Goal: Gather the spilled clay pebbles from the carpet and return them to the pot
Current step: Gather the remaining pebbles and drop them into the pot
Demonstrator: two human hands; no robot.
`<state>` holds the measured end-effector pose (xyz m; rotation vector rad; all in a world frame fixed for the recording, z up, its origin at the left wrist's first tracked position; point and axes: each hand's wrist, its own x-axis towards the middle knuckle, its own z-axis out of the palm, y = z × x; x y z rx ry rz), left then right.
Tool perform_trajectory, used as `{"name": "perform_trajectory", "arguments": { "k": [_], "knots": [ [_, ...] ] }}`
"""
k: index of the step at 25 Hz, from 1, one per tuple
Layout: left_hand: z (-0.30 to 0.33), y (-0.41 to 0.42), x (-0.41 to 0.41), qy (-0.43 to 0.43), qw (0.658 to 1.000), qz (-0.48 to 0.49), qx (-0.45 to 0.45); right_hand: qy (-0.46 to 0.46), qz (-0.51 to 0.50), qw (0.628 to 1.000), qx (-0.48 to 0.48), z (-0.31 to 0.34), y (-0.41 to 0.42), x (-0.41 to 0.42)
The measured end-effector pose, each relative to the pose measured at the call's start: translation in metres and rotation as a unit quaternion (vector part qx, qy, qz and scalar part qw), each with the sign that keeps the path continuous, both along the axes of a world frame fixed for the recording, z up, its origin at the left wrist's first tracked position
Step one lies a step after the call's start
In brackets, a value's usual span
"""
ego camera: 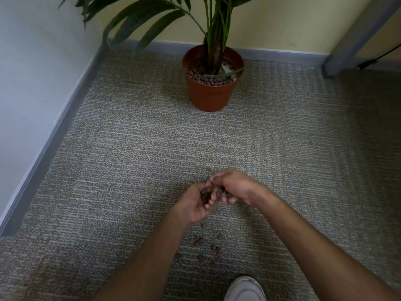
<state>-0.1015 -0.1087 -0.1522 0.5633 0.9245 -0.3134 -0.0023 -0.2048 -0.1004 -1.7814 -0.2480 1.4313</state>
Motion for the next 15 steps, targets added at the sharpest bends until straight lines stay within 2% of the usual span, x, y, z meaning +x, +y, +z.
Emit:
{"name": "perform_trajectory", "arguments": {
  "k": [2, 4, 6, 8, 11, 15],
  "knots": [
    [0.000, 0.004, 0.003, 0.003, 1.000, 0.025, -0.015, -0.027, 0.061, 0.998, -0.004, 0.005, 0.007, 0.012],
    [0.003, 0.011, 0.008, -0.007, 0.999, 0.042, -0.016, 0.017, 0.062, 0.998, 0.015, 0.009, 0.010, 0.026],
    [0.011, 0.024, 0.020, -0.016, 0.999, 0.045, 0.002, 0.145, -0.025, 0.988, 0.053, 0.011, 0.010, 0.044],
    [0.022, 0.043, 0.038, -0.030, 0.997, 0.063, 0.038, 0.237, -0.154, 0.955, 0.089, 0.011, 0.012, 0.069],
    [0.052, 0.078, 0.076, -0.057, 0.989, 0.120, 0.066, 0.207, -0.287, 0.928, 0.115, 0.019, 0.029, 0.112],
    [0.109, 0.116, 0.130, -0.083, 0.974, 0.204, 0.055, 0.138, -0.398, 0.890, 0.174, 0.051, 0.072, 0.164]
  ]
}}
